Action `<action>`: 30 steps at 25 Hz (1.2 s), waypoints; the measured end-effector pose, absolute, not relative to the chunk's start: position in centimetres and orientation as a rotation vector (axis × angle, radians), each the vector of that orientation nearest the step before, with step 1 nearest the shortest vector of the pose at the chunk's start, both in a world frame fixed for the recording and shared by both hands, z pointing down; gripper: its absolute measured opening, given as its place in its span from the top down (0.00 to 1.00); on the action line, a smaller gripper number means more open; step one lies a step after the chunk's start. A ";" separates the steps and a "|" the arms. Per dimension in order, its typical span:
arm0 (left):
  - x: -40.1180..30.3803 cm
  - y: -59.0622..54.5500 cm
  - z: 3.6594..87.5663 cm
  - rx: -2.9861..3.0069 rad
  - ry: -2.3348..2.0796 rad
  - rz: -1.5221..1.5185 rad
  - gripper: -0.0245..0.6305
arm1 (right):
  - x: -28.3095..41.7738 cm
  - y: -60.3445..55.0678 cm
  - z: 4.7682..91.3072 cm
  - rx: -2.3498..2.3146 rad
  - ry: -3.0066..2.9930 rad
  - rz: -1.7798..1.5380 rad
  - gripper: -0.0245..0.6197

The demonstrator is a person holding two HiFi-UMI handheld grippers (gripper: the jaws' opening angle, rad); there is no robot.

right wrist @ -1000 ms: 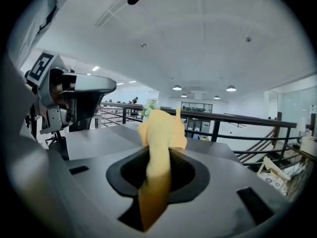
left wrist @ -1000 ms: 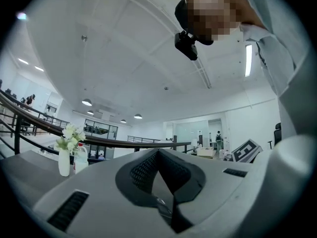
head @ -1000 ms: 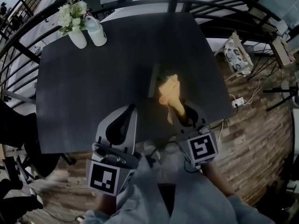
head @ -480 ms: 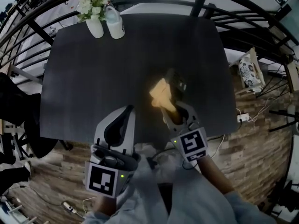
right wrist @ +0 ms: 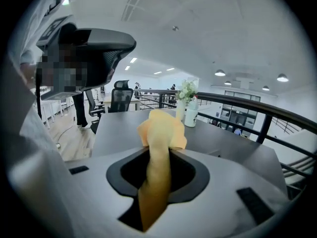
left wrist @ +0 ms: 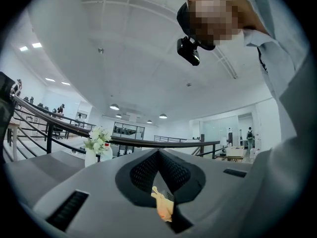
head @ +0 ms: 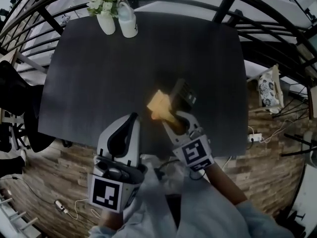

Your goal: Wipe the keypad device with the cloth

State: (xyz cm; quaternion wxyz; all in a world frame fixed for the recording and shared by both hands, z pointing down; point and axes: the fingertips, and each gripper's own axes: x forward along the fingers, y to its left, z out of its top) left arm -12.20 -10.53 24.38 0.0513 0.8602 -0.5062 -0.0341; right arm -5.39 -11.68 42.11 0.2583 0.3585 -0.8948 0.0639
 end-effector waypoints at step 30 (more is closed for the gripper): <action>-8.8 -11.2 25.8 2.455 -1.764 -0.088 0.94 | -0.1 -20.1 44.9 0.951 -2.455 0.142 0.81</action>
